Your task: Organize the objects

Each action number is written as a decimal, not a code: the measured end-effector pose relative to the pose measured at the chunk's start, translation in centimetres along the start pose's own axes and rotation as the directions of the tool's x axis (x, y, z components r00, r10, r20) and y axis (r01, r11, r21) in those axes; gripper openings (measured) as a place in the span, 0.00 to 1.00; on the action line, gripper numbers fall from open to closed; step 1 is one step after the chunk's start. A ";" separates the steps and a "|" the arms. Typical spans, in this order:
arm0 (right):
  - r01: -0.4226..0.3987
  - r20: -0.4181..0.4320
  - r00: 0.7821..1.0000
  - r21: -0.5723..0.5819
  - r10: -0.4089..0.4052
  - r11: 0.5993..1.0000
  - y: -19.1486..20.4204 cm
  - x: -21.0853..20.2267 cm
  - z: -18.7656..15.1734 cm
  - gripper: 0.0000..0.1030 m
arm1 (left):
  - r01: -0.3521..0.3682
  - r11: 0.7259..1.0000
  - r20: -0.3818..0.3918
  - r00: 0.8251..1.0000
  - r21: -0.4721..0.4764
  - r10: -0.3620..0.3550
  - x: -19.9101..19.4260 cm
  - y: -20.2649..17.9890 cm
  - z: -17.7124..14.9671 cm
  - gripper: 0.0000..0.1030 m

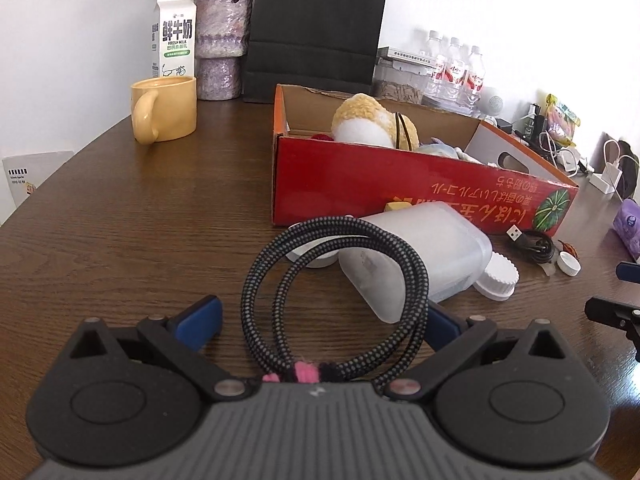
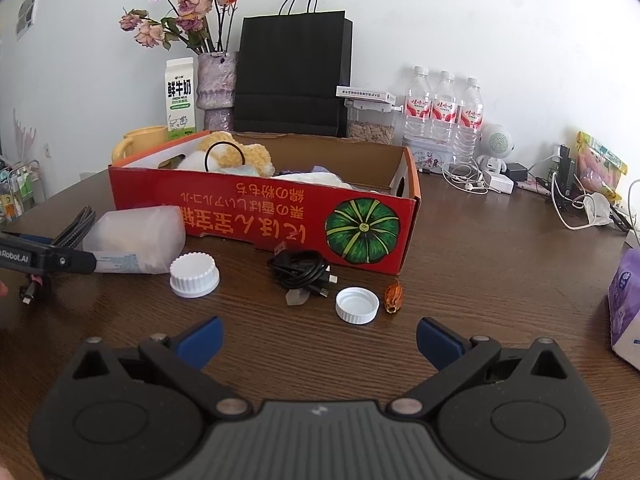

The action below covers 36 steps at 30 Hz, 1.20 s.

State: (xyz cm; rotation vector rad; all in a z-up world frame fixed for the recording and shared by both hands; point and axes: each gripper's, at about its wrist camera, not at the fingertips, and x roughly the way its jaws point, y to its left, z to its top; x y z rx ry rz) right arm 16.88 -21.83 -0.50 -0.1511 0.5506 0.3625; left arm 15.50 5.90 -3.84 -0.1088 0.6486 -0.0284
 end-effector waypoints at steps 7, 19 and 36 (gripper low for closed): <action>0.002 -0.007 1.000 -0.001 -0.002 1.000 -0.3 0.4 0.2 1.00 | -0.012 1.000 -0.011 1.000 0.015 0.012 0.1 -0.2 0.0 1.00; 0.017 -0.074 0.997 0.053 -0.013 0.998 -2.4 4.0 1.5 0.41 | -0.012 0.999 0.013 1.000 0.030 0.011 -0.5 -0.5 -0.3 0.86; 0.009 -0.072 0.997 0.068 -0.004 0.998 -2.6 4.3 1.7 0.27 | 0.037 0.999 0.025 0.999 0.004 -0.037 -0.8 0.1 -0.3 0.86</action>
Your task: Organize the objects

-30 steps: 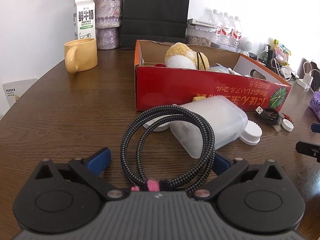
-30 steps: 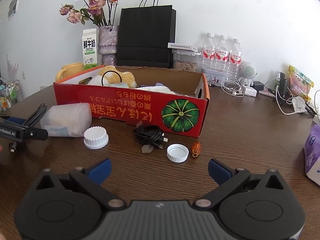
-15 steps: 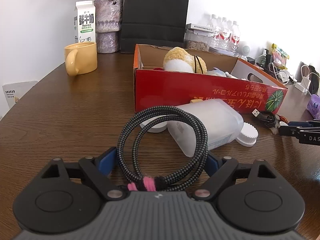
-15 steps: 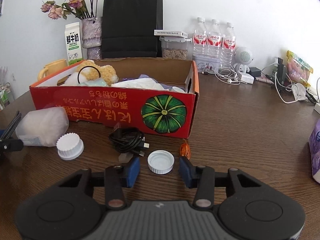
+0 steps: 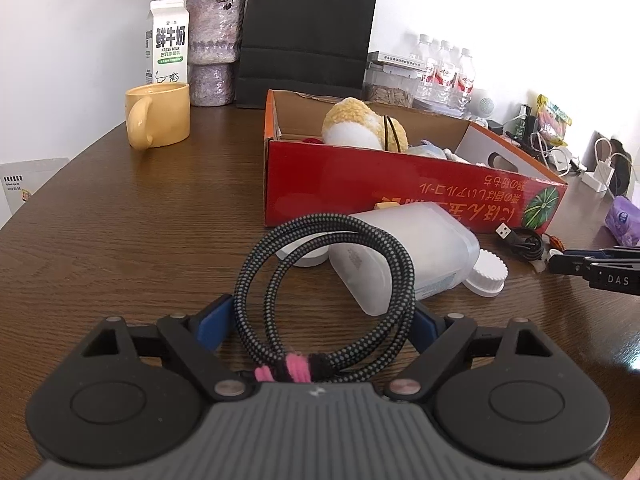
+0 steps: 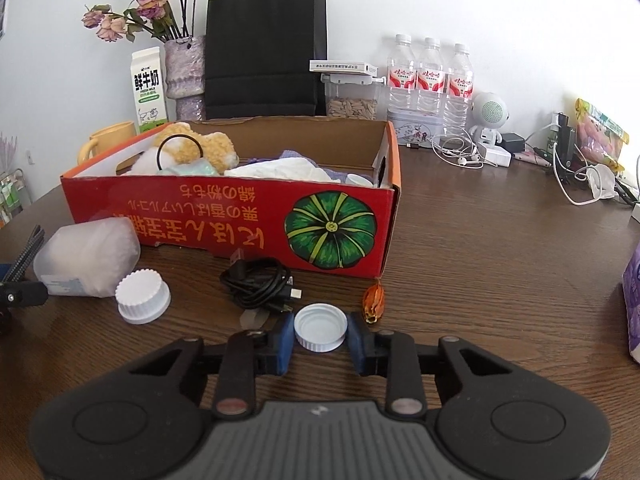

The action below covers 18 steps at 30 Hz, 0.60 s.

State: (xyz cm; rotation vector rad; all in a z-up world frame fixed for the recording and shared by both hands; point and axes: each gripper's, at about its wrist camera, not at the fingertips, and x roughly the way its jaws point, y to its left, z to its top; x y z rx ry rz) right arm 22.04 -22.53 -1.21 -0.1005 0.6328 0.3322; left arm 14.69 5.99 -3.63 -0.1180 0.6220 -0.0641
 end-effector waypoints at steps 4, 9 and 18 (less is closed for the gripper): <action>0.000 0.000 1.000 -0.001 0.000 1.000 0.0 0.0 0.0 0.27 | 0.064 0.997 0.016 0.998 -0.048 -0.063 -0.2 0.5 0.0 0.86; -0.001 -0.001 1.000 0.006 0.001 1.000 -0.1 0.0 0.0 0.27 | 0.078 0.996 0.022 0.997 -0.050 -0.077 -0.2 0.4 0.0 0.85; -0.002 0.000 1.000 0.010 0.002 1.000 -0.1 0.0 0.0 0.27 | 0.045 0.999 0.056 0.997 -0.015 -0.044 -1.1 -0.4 -0.3 0.82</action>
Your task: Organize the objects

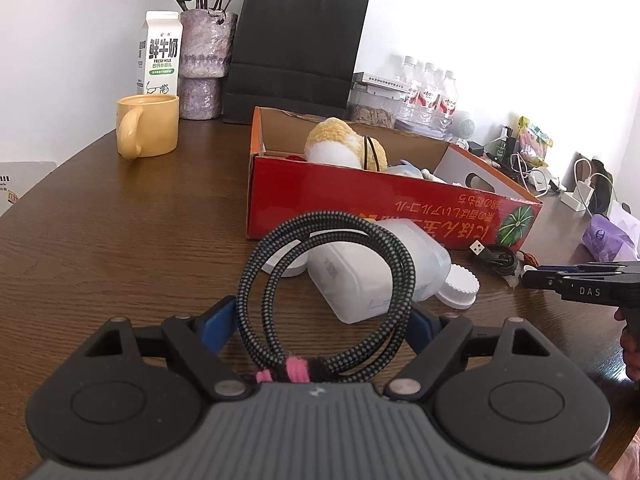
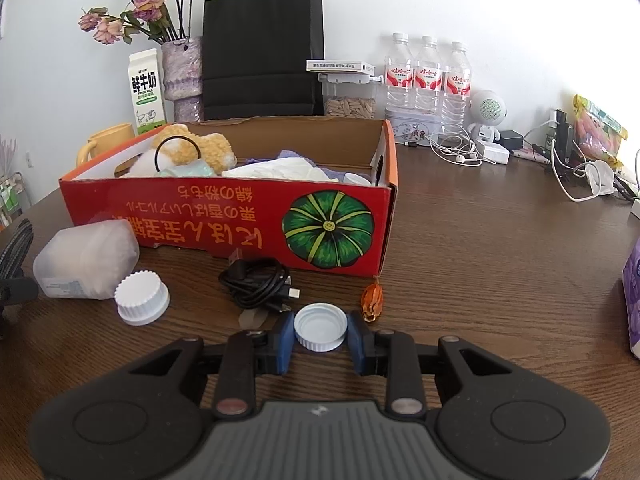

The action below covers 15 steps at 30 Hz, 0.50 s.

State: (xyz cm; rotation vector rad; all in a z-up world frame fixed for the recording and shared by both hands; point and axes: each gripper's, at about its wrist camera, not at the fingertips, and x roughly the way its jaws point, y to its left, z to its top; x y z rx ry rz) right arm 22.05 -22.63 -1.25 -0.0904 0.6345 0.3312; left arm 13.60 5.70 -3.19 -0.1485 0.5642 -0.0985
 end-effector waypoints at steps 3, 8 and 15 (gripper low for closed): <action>-0.006 0.013 1.000 0.000 0.006 1.000 0.0 -0.2 -0.1 0.27 | -0.015 1.000 0.013 1.000 0.009 0.015 -0.5 -0.2 0.1 0.82; -0.022 0.056 0.998 0.001 0.021 1.000 0.2 -1.1 -0.2 0.27 | -0.052 0.998 0.034 0.998 0.036 0.051 -1.3 -0.7 0.8 0.82; -0.044 0.095 0.994 -0.009 0.045 0.999 0.9 -2.1 -0.2 0.27 | -0.068 0.996 0.053 0.997 0.064 0.065 -1.9 -1.7 2.2 0.80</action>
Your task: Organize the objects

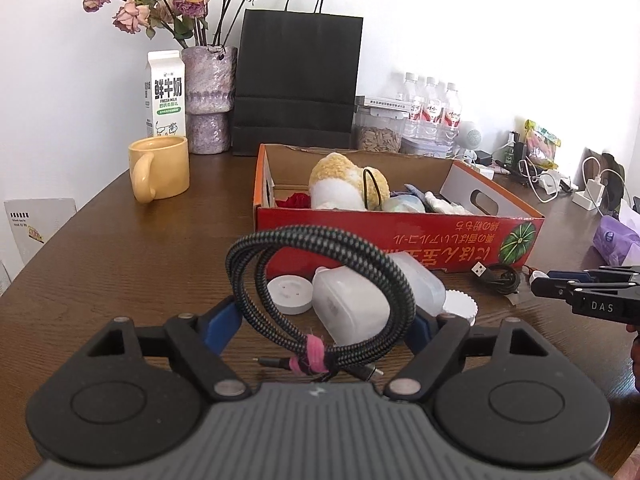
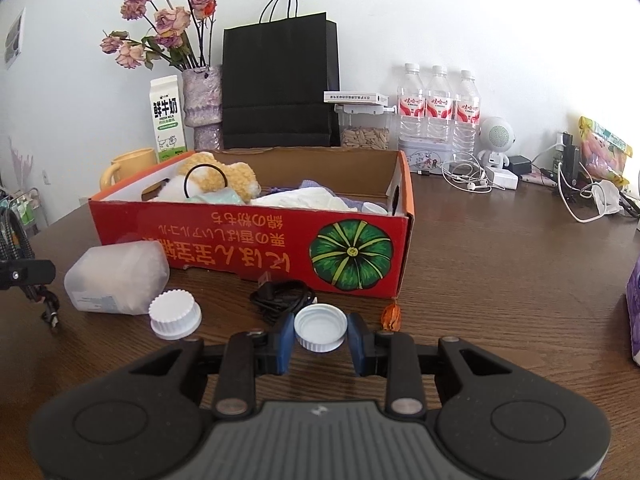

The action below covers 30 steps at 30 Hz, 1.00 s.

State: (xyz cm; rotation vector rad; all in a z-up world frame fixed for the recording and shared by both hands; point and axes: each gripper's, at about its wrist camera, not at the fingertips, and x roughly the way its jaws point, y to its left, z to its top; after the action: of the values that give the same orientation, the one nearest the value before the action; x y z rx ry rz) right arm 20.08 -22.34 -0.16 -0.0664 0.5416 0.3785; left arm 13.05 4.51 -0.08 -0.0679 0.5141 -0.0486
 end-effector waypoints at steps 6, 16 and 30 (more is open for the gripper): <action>-0.019 0.042 0.999 -0.006 0.019 1.000 0.4 -0.9 0.8 0.27 | -0.007 1.000 0.029 1.000 0.027 0.006 -0.7 -0.9 1.2 0.80; -0.035 0.111 0.993 -0.027 0.037 0.999 1.3 -1.6 3.0 0.27 | 0.024 0.996 0.114 0.993 0.084 -0.034 -1.1 -3.4 4.4 0.80; -0.037 0.198 0.979 -0.035 0.043 0.999 1.3 0.7 8.0 0.27 | 0.082 0.989 0.163 0.981 0.121 -0.101 3.1 -7.6 9.0 0.80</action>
State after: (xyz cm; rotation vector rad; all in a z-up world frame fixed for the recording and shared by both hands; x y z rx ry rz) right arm 24.10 -19.59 6.40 -0.0466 0.3397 0.4280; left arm 19.92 -2.78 6.79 0.0163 0.3376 -0.1612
